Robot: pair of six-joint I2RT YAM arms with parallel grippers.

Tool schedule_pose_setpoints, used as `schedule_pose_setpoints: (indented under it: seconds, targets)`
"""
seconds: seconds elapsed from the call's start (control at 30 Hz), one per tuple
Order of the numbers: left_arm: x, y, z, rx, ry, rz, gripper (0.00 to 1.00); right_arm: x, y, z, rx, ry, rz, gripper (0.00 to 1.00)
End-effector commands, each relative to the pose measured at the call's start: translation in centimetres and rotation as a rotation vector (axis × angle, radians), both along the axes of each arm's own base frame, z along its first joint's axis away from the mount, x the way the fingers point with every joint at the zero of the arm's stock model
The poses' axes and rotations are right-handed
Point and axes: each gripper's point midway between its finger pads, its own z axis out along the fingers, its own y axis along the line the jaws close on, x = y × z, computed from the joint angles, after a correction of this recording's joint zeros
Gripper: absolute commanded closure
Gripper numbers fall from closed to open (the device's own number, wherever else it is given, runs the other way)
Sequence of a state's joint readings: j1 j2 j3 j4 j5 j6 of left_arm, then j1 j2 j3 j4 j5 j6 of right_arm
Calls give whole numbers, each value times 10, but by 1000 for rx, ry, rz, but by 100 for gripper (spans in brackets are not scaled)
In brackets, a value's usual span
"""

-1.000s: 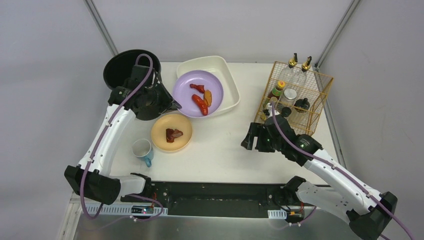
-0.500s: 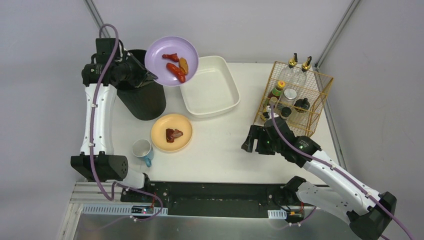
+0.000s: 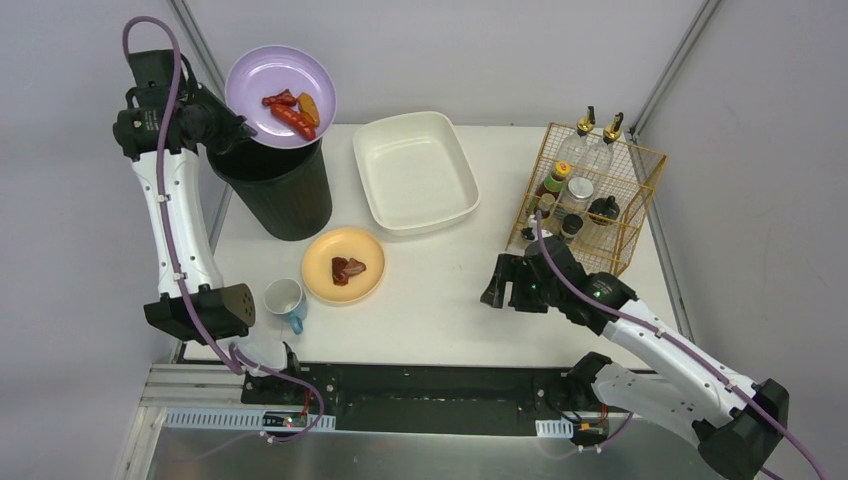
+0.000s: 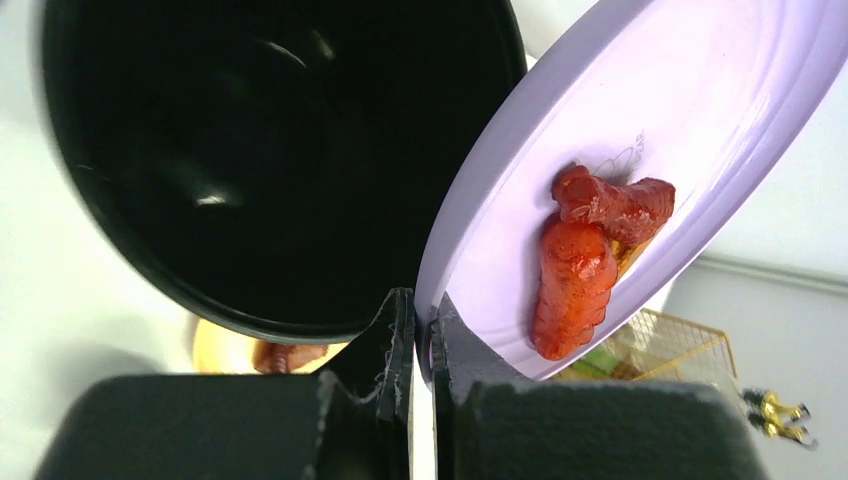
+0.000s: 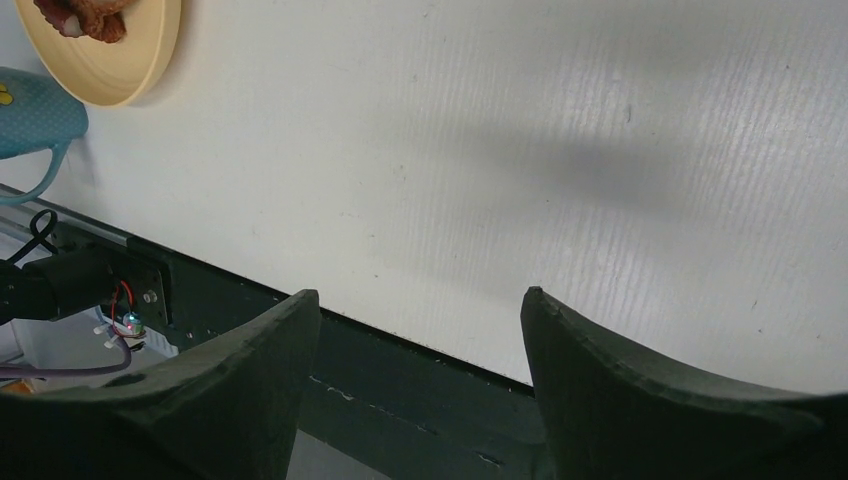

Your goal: Clear the kitchen counter

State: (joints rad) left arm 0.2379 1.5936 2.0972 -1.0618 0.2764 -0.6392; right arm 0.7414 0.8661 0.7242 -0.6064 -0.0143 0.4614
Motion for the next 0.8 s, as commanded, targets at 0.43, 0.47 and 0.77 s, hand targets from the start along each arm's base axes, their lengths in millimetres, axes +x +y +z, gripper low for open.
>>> schedule_pose_setpoints:
  seconds: [0.43, 0.47, 0.77]
  targets:
    - [-8, 96, 28, 367, -9, 255, 100, 0, 8, 3, 37, 1, 12, 23]
    - [-9, 100, 28, 386, -2, 265, 100, 1, 9, 3, 36, 0, 13, 23]
    - [-16, 119, 28, 542, 42, 321, 100, 1, 11, 2, 38, 4, 19, 23]
